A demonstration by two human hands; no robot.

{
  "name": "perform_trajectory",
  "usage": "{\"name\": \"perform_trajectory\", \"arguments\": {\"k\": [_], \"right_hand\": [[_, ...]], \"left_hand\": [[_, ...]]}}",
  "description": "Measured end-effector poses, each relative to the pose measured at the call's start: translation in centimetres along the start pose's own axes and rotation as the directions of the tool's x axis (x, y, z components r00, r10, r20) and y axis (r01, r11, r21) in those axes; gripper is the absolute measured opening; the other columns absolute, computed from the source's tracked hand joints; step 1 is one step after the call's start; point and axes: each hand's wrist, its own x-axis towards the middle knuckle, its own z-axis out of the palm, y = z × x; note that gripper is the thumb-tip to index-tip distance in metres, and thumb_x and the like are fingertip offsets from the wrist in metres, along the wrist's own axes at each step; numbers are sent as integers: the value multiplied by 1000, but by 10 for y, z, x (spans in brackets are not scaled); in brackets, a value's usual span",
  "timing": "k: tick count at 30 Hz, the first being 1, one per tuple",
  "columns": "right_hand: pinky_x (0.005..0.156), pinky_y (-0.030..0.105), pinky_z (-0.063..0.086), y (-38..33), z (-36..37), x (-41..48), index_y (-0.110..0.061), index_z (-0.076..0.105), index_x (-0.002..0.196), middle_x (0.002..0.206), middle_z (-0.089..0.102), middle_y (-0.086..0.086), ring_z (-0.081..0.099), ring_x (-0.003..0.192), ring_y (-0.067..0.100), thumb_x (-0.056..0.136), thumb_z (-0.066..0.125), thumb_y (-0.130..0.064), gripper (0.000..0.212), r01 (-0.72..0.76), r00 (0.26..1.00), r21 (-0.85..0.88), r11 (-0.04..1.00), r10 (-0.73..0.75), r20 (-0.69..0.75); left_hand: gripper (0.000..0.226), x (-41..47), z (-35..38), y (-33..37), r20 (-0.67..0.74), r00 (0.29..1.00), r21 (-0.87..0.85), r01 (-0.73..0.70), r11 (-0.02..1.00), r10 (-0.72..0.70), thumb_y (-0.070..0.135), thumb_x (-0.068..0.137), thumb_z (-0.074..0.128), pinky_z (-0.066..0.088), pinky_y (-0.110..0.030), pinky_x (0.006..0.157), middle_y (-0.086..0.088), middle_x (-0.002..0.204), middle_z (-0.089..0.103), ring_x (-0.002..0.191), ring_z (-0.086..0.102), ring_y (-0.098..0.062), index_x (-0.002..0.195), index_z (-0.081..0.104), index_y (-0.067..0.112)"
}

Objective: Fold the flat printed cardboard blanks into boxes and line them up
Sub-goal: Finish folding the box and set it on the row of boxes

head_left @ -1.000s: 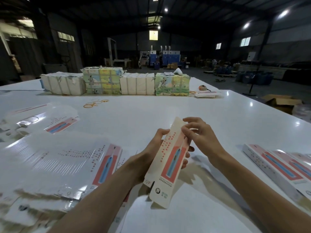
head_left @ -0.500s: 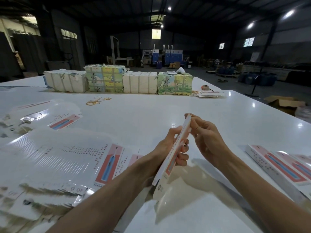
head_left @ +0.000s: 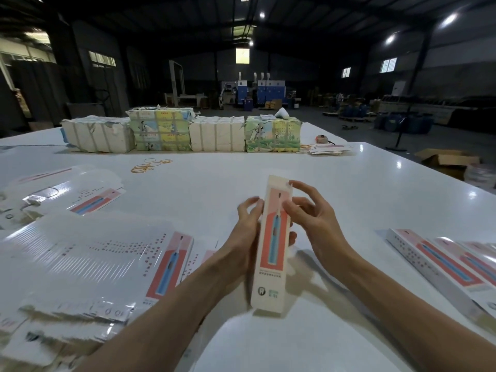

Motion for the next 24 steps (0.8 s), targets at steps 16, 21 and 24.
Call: {"name": "perform_trajectory", "arguments": {"k": [16, 21, 24], "right_hand": [[87, 31, 64, -6, 2, 1, -34, 63, 133, 114, 74, -12, 71, 112, 14, 96, 67, -43, 38, 21, 999, -206, 978, -15, 31], [89, 32, 61, 1, 1, 3, -18, 65, 116, 107, 73, -7, 70, 108, 14, 104, 64, -33, 19, 0, 996, -289, 957, 24, 81], [87, 32, 62, 3, 1, 4, -20, 66, 113, 106, 73, -4, 73, 104, 17, 105, 61, -36, 19, -30, 994, -281, 959, 58, 93]], "left_hand": [[101, -6, 19, -1, 13, 989, 380, -140, 914, 147, 39, 66, 88, 58, -17, 63, 19, 118, 55, 97, 73, -11, 133, 19, 69], [91, -7, 10, -6, -17, 994, 456, -91, 886, 110, 27, 68, 82, 59, -21, 62, 3, 107, 65, 85, 76, -5, 135, 28, 56], [86, -9, 11, -4, -22, 996, 464, -67, 883, 87, 27, 69, 79, 59, -21, 62, -2, 103, 67, 80, 77, -10, 137, 30, 46]]}}
